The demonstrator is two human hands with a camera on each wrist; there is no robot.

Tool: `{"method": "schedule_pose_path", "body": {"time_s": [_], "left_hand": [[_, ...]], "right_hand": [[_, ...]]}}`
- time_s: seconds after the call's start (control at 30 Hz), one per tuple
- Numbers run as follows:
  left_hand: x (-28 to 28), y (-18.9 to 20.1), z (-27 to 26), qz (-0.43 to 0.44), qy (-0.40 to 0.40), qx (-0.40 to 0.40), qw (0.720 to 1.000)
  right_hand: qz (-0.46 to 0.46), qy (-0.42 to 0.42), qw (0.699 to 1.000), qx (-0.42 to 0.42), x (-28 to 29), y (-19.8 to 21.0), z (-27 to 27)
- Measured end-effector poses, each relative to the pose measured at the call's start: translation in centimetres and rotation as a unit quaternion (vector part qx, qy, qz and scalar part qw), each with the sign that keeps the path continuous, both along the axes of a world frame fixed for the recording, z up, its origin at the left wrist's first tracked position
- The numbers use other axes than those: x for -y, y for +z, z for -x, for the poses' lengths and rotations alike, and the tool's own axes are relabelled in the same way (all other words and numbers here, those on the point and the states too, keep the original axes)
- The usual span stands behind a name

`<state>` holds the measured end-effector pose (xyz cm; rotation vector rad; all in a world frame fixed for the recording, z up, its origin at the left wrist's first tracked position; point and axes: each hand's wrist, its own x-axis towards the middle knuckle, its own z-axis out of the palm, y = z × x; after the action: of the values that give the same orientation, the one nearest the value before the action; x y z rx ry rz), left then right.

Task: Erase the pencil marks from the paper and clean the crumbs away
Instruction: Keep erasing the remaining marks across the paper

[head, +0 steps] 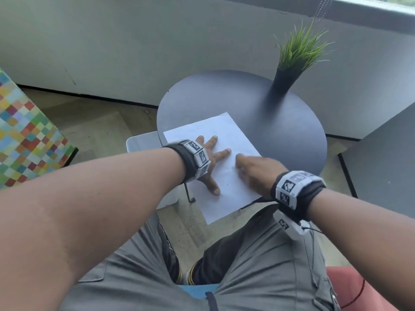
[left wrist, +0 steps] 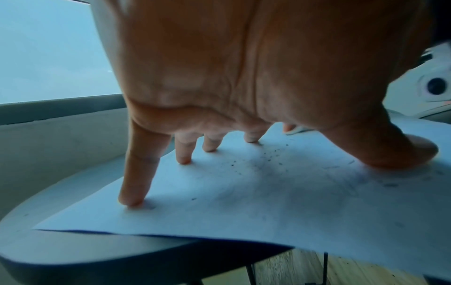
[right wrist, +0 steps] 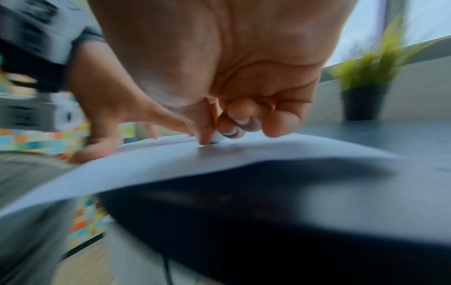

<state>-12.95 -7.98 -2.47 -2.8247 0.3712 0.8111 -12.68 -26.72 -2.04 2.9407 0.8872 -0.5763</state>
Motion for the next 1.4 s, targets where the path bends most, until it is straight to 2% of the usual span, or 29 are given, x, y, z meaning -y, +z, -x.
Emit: {"method": "schedule_pose_path", "body": {"time_s": [0.07,0.13,0.3,0.33,0.43,0.5,0.57,0.63,0.7,0.77,0.83,0.9,1.03,1.1,1.23,1.27,1.33,1.4], "left_hand": [[-0.1,-0.1,-0.1,0.007,0.004,-0.004,1.0],[-0.2,-0.2,-0.2,0.006,0.006,-0.008,1.0],[-0.1,-0.7,-0.8,0.001,0.007,-0.009,1.0],[-0.1,-0.7,-0.8,0.002,0.007,-0.012,1.0],[-0.1,-1.0,-1.0,0.01,0.013,-0.012,1.0],[-0.2,-1.1,-0.9,0.012,0.014,-0.011,1.0],[-0.3,-1.3,-0.9,0.013,0.015,-0.01,1.0],[-0.3,-1.5,-1.0,0.014,0.017,-0.003,1.0],[-0.3,-1.5,-1.0,0.013,0.015,0.0,1.0],[-0.3,-1.3,-0.8,0.012,0.015,-0.005,1.0],[-0.3,-1.3,-0.8,0.017,0.013,-0.003,1.0],[-0.5,-1.6,-1.0,0.019,0.013,0.001,1.0],[-0.5,-1.7,-1.0,0.015,0.013,0.0,1.0],[-0.4,-1.6,-1.0,0.02,0.011,0.001,1.0],[-0.5,-1.9,-1.1,0.023,0.007,0.006,1.0],[-0.6,-1.7,-1.0,0.023,0.007,0.007,1.0],[-0.5,-1.7,-1.1,0.024,0.01,0.001,1.0],[-0.7,-2.2,-1.4,0.029,0.012,-0.005,0.999]], "right_hand": [[0.01,-0.075,0.997,0.019,0.7,0.2,-2.0],[0.018,-0.078,0.996,0.029,0.4,0.2,-2.3],[-0.013,0.103,0.994,-0.02,-1.0,-0.9,1.8],[-0.006,0.09,0.996,-0.015,-0.6,-0.9,1.5],[0.02,-0.037,0.998,0.037,1.2,-0.5,-1.8],[0.019,-0.058,0.997,0.053,1.2,-0.3,-2.3],[-0.001,-0.016,0.999,0.034,-0.3,-0.4,-0.7],[-0.028,0.079,0.996,-0.017,-2.0,-0.7,2.0],[-0.024,0.113,0.993,-0.034,-2.5,-0.5,2.5],[0.007,0.074,0.997,0.008,-1.6,-0.7,0.4],[0.033,-0.011,0.998,0.044,0.0,-0.5,-2.4],[0.03,-0.034,0.998,0.052,0.4,-0.3,-3.2],[0.011,0.11,0.994,-0.024,-2.3,-0.3,0.4],[0.01,0.128,0.992,-0.022,-2.0,-0.4,0.5],[0.042,-0.044,0.997,0.039,0.6,-0.1,-4.2],[0.044,-0.054,0.996,0.048,0.7,-0.1,-4.6],[0.035,-0.016,0.998,0.042,-0.8,-0.3,-3.6],[0.011,0.078,0.997,-0.003,-2.7,-0.8,-1.4]]}}
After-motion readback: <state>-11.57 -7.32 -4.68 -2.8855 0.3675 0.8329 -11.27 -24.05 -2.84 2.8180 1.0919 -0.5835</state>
